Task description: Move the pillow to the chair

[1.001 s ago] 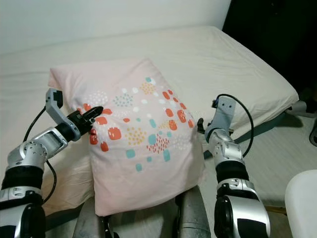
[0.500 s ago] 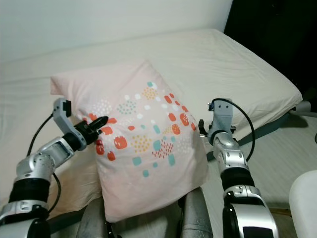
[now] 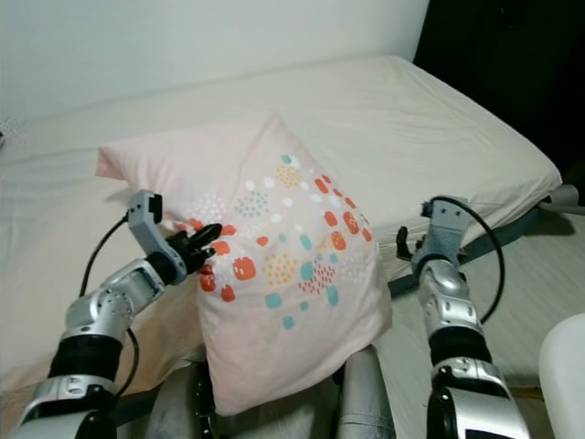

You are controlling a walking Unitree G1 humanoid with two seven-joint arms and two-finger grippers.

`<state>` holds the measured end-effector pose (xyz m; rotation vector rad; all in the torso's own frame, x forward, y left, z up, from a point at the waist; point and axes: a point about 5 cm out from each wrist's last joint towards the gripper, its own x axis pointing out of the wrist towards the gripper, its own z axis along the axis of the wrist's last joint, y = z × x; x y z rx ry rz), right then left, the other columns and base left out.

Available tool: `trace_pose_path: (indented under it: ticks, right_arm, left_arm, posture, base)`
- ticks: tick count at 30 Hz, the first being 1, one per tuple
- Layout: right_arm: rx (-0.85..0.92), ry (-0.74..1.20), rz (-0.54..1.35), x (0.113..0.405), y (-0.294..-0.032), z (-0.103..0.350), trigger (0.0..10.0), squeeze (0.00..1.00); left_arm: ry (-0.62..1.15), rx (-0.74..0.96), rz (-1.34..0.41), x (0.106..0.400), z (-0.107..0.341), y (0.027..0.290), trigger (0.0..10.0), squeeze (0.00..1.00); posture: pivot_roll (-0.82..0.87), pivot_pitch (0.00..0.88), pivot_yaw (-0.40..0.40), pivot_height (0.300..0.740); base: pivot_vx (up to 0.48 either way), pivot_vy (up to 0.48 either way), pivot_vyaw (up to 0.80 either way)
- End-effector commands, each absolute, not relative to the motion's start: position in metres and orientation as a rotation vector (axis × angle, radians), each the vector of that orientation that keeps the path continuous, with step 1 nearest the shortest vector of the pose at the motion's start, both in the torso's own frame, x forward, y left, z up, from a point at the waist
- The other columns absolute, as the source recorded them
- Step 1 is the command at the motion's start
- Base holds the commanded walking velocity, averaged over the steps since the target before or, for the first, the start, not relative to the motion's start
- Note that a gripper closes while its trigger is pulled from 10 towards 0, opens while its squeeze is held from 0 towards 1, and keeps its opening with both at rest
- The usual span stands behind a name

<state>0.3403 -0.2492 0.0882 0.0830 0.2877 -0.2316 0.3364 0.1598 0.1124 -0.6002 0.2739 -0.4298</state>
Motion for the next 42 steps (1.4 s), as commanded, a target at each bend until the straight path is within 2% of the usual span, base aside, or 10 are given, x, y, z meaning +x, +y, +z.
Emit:
trace_pose_path:
  ticks: [1,7,12,24,32,33,35,36,37,42]
  right_arm:
    - [0.103,0.301,-0.224,0.338,-0.248,0.082,10.0,0.00]
    - [0.113,0.349,-0.191,0.327,-0.242,0.062,10.0,0.00]
    - [0.162,0.336,-0.158,0.326,-0.230,0.057,10.0,0.00]
    - [0.228,0.368,-0.106,0.323,-0.216,0.046,10.0,0.00]
    - [0.187,0.409,0.115,0.323,-0.193,0.043,10.0,0.00]
    - [0.111,0.423,0.183,0.321,-0.188,0.043,10.0,0.00]
    - [0.078,0.423,0.202,0.321,-0.187,0.043,10.0,0.00]
    - [0.006,0.409,0.216,0.324,-0.188,0.047,10.0,0.00]
    - [-0.013,0.400,0.213,0.325,-0.189,0.049,10.0,0.00]
    - [-0.047,0.376,0.215,0.330,-0.192,0.055,10.0,0.00]
  left_arm:
    - [0.280,-0.591,-0.440,0.334,0.110,0.155,0.0,0.00]
    - [0.317,-0.532,-0.432,0.329,0.102,0.146,0.0,0.00]
    - [0.326,-0.487,-0.339,0.334,0.101,0.163,0.0,0.00]
    - [0.346,-0.469,-0.340,0.334,0.105,0.168,0.0,0.00]
    - [0.373,-0.474,-0.355,0.333,0.100,0.162,0.0,0.00]
    - [0.375,-0.478,-0.341,0.332,0.097,0.162,0.0,0.00]
    - [0.374,-0.478,-0.336,0.332,0.096,0.162,0.0,0.00]
    - [0.364,-0.479,-0.317,0.331,0.095,0.162,0.0,0.00]
    - [0.359,-0.478,-0.310,0.330,0.095,0.162,0.0,0.00]
    - [0.349,-0.462,-0.305,0.328,0.095,0.160,0.0,0.00]
  posture:
    - [-0.12,0.143,0.013,0.574]
    - [-0.08,0.127,0.045,0.574]
    - [-0.04,0.109,0.085,0.574]
    - [-0.02,0.119,0.133,0.574]
    - [-0.04,0.115,0.102,0.574]
    - [-0.05,0.108,0.081,0.574]
    - [-0.05,0.108,0.081,0.574]
    - [-0.05,0.100,0.043,0.574]
    - [-0.05,0.100,0.043,0.574]
    - [-0.05,0.095,0.005,0.574]
  base:
    - [0.000,0.000,0.00]
    - [0.000,0.000,0.00]
    - [0.000,0.000,0.00]
    - [0.000,0.000,0.00]
    - [0.000,0.000,0.00]
    - [0.000,0.000,0.00]
    - [0.000,0.000,0.00]
    - [0.000,0.000,0.00]
    - [0.000,0.000,0.00]
    - [0.000,0.000,0.00]
